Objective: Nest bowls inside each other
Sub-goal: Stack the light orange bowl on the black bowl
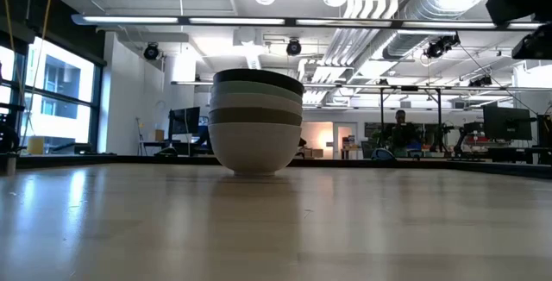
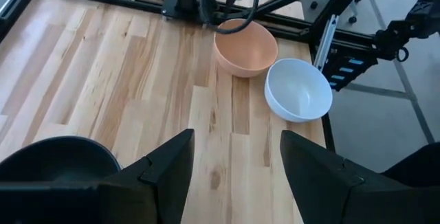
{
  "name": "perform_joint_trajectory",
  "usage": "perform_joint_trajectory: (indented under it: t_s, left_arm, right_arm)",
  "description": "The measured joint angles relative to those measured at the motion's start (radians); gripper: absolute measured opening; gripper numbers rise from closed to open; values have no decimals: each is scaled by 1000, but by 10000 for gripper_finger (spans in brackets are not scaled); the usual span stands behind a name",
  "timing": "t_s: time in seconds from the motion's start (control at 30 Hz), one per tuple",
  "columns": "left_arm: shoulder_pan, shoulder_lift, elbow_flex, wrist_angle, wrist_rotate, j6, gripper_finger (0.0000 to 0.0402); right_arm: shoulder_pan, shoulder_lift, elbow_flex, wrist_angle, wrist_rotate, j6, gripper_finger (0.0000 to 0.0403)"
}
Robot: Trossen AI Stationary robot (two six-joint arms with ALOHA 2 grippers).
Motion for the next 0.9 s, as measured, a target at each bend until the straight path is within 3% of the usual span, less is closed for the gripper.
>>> perform_joint_trajectory:
  t_s: [0.6,0.9]
  left_arm:
    - [-44,0,0,-5,0,0,207]
    - [-66,0,0,-5,-14,-16,207]
  right_arm:
    - [0,2,-60,58,16,39,132]
    - [0,80,-59,58,8,21,132]
